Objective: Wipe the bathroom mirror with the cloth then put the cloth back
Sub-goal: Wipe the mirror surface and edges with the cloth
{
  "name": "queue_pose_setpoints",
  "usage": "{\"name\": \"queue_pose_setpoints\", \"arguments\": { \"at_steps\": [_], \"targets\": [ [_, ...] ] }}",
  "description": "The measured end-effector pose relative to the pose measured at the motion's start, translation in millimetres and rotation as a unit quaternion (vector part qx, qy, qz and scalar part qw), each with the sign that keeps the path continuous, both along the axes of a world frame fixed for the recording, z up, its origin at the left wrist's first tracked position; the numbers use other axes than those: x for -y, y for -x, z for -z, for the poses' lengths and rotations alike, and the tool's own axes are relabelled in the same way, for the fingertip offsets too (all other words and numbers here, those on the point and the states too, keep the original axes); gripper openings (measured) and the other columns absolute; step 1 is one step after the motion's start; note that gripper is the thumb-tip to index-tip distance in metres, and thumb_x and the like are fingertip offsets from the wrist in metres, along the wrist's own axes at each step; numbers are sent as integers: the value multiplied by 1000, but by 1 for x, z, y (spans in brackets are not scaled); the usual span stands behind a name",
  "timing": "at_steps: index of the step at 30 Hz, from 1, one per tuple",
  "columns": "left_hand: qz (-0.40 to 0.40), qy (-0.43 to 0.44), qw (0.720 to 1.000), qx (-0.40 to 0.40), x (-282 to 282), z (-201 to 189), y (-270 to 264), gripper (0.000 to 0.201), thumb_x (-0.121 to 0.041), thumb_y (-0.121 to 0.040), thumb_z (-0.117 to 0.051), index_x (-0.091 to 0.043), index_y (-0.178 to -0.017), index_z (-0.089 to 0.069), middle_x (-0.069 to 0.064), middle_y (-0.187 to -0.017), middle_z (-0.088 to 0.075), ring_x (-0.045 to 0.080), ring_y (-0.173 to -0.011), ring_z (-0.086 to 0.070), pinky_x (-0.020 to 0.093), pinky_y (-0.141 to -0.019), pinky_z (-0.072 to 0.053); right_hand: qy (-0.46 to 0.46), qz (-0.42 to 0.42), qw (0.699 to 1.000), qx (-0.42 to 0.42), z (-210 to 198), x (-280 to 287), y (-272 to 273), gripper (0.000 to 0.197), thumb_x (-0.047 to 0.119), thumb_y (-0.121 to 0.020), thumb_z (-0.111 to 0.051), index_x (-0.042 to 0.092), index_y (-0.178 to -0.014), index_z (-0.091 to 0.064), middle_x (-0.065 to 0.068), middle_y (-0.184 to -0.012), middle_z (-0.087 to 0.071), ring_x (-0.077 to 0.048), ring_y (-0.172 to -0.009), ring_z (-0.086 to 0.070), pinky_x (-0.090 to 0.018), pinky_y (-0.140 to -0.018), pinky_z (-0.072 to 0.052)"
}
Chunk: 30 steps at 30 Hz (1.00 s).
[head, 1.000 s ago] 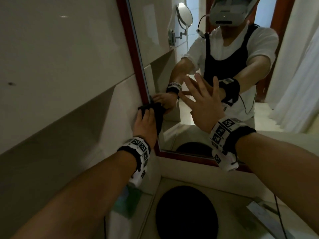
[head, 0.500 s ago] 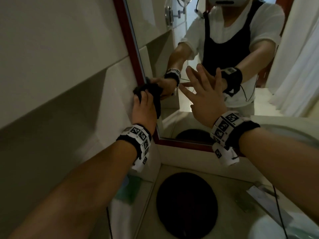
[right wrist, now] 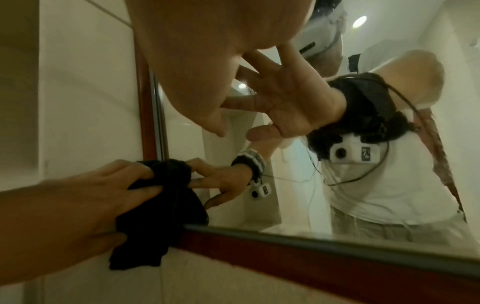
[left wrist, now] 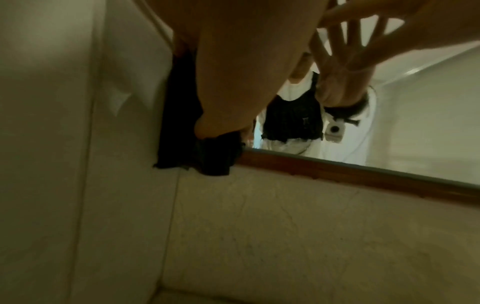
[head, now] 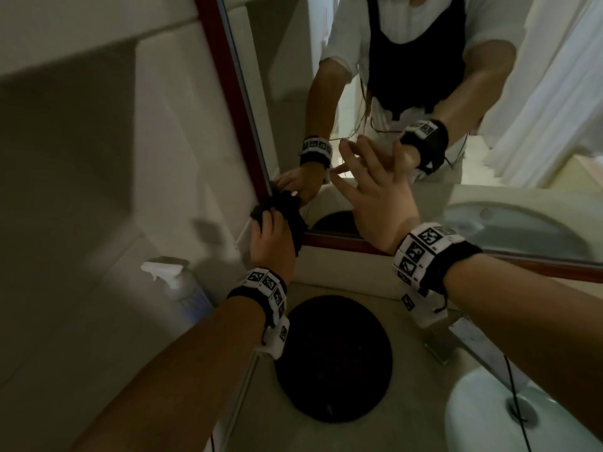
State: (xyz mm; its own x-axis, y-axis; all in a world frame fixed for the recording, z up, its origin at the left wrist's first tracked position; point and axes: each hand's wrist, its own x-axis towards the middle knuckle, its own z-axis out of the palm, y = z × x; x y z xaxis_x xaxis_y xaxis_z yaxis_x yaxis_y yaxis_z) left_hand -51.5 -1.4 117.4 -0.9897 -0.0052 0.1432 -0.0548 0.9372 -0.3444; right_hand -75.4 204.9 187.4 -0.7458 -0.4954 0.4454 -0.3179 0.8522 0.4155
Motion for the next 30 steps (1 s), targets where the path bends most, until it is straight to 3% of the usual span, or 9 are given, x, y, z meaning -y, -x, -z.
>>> {"name": "queue_pose_setpoints", "arguments": {
  "at_steps": [2,5,10,14,18,22,26,30],
  "targets": [
    [-3,-84,996,-17,-4,17,-3,55,-28,-99,-43,-10,-149,-33,14,-154,-30,36,-140,-28,47,-117,-23,7,-23,999,23,17,-3,-3,78,31,-81,-67,29,-151,-33,-9,-165,8,-34,-151,10,-70,-114,-2],
    [-22,-181,983,32,-13,42,-6,63,-24,-100,-50,-10,-154,-21,16,-159,-18,37,-144,-19,44,-117,-20,31,-83,995,55,39,-7,-7,72,21,-79,-67,21,-147,-43,-12,-165,-3,-34,-151,4,-66,-116,4],
    [-37,-296,954,-8,-19,64,-5,63,-16,-98,-49,-8,-154,-22,17,-158,-18,39,-143,-16,41,-118,-17,37,-123,984,125,68,-10,-13,69,19,-74,-67,20,-142,-51,-13,-163,-16,-35,-151,-6,-61,-119,-6],
    [-33,-318,947,-19,-26,60,-5,61,-15,-97,-50,-10,-154,-26,16,-157,-20,38,-139,-21,41,-114,-25,33,-124,973,190,85,-17,-19,74,21,-71,-71,19,-142,-51,-12,-161,-25,-34,-150,-14,-57,-120,-14],
    [-16,-299,954,-13,-41,60,-10,64,-18,-94,-54,-12,-152,-28,15,-153,-24,38,-132,-27,41,-112,-31,50,-106,967,227,96,-27,-24,75,21,-67,-77,16,-138,-55,-12,-153,-41,-33,-142,-37,-51,-113,-33],
    [39,-266,963,23,-81,60,-17,67,-24,-91,-61,-17,-150,-29,13,-148,-29,37,-127,-30,40,-111,-29,68,-42,956,283,104,-37,-33,60,23,-89,-62,20,-146,-44,-6,-158,-30,-29,-144,-28,-42,-113,-28],
    [65,-292,954,16,-96,60,-18,71,-19,-83,-70,-16,-146,-38,11,-144,-39,37,-121,-36,40,-103,-38,126,-14,956,265,111,-42,-37,52,24,-75,-75,16,-125,-65,-9,-138,-55,-33,-124,-52,-44,-93,-48],
    [104,-282,953,29,-81,54,-17,70,-18,-86,-63,-19,-149,-32,9,-144,-33,34,-119,-34,35,-99,-39,222,10,944,245,114,-35,-37,53,28,-80,-76,13,-129,-61,-9,-124,-55,-34,-108,-54,-42,-83,-51]
  ]
}}
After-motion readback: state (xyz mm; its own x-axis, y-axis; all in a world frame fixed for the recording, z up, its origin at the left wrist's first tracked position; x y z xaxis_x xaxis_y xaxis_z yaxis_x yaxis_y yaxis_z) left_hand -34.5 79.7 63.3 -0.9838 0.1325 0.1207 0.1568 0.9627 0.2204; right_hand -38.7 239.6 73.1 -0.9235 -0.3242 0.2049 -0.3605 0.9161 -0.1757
